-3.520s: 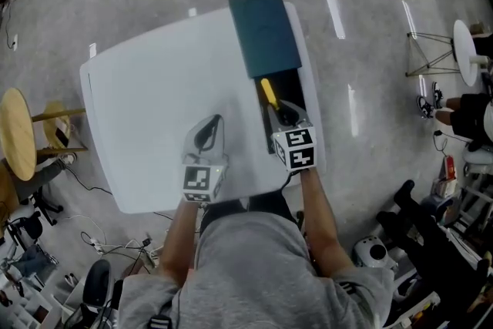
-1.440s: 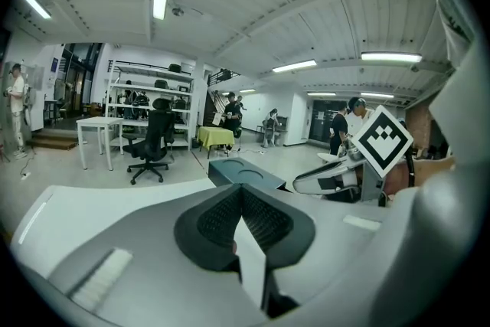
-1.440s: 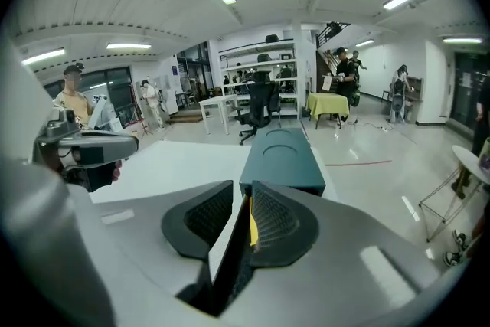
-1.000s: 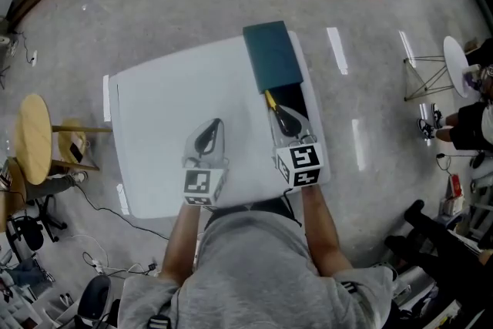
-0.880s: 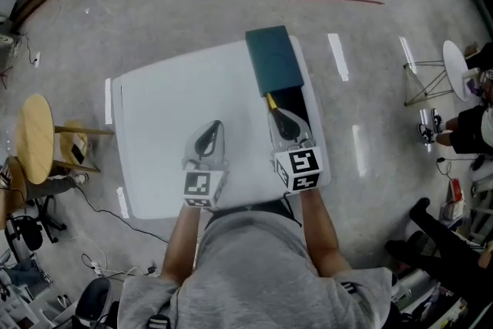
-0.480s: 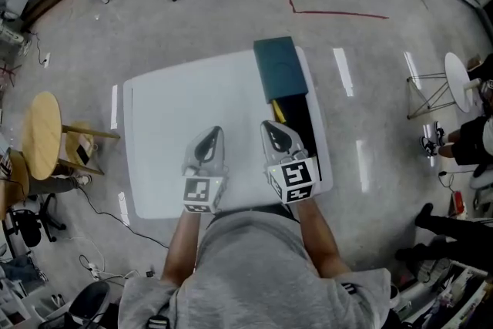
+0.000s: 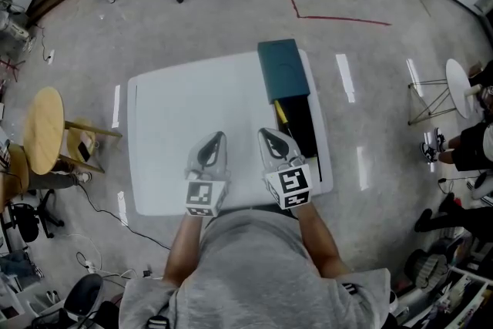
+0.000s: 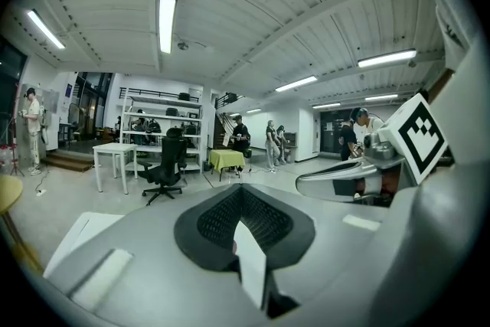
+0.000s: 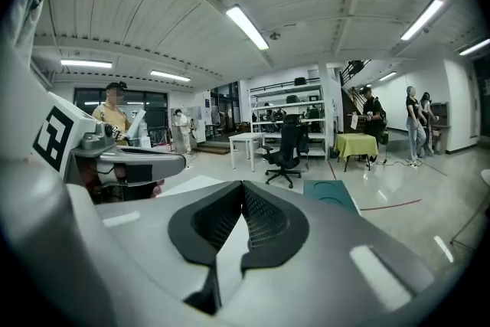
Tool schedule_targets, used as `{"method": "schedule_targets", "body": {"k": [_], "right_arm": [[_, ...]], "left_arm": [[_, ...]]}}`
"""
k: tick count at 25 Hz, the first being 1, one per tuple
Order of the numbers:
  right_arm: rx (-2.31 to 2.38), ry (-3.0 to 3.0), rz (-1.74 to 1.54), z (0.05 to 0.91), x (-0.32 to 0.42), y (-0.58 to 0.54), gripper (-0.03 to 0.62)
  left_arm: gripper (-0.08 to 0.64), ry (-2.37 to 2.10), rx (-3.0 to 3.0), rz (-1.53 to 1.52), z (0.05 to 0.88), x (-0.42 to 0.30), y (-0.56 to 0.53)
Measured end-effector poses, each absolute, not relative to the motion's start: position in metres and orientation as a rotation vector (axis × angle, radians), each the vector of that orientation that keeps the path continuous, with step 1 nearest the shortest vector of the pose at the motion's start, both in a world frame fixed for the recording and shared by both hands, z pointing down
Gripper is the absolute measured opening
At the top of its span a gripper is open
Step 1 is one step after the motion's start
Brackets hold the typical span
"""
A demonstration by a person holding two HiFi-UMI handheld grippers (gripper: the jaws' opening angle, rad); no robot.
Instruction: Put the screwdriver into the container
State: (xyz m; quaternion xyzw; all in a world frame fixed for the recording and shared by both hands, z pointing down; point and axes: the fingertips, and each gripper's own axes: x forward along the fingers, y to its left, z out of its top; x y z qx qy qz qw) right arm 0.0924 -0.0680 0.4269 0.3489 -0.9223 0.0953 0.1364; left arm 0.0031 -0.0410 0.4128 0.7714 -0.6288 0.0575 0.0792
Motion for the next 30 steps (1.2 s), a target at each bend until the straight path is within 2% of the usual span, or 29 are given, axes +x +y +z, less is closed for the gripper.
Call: {"method": "schedule_targets", "body": {"k": [30], "right_arm": [[1.004,-2.663,0.269,0.4251,0.0967,-0.0715,0.003]], "left_arm": [[0.011,-1.874,2.316,0.176,0.4101,0.0084,-0.0472]]}}
